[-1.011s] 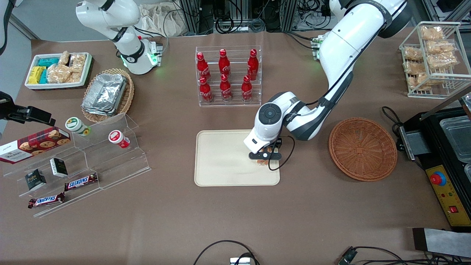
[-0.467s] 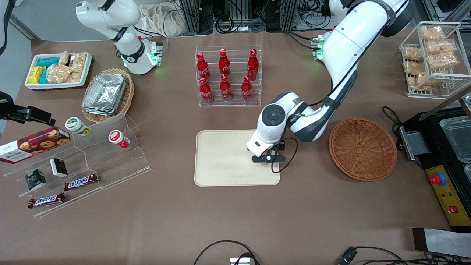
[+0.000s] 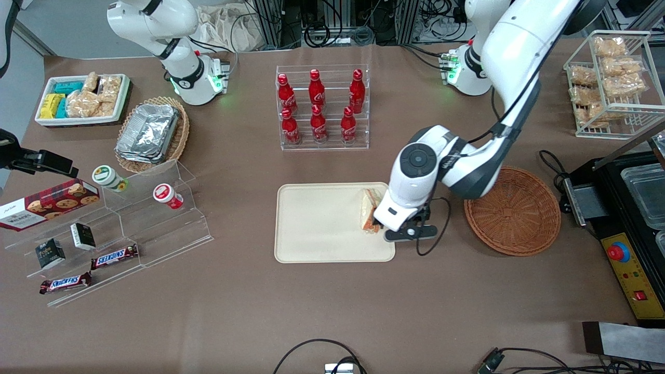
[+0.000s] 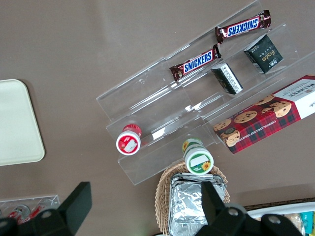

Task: Place sandwich from basket to tray
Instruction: 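Open the left gripper to release the sandwich and lift away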

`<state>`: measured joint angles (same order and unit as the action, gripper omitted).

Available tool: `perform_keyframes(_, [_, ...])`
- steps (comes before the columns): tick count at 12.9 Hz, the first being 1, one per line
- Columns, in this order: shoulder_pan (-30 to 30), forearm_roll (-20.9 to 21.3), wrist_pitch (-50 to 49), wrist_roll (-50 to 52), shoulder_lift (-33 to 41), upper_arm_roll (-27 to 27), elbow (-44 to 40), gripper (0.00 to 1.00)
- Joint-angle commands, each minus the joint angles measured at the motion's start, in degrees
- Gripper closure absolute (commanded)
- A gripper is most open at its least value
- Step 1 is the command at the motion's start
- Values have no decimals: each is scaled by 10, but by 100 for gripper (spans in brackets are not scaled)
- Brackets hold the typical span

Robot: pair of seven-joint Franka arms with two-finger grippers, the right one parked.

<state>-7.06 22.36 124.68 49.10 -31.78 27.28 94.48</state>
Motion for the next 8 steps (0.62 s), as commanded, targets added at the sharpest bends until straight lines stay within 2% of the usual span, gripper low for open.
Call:
perform_keyframes(1, [20, 0, -62, 5, 13, 2, -48, 0])
perform_keyframes(4, [50, 0, -127, 1, 12, 2, -107, 0])
perform_keyframes(8, [73, 0, -147, -15, 19, 2, -118, 0])
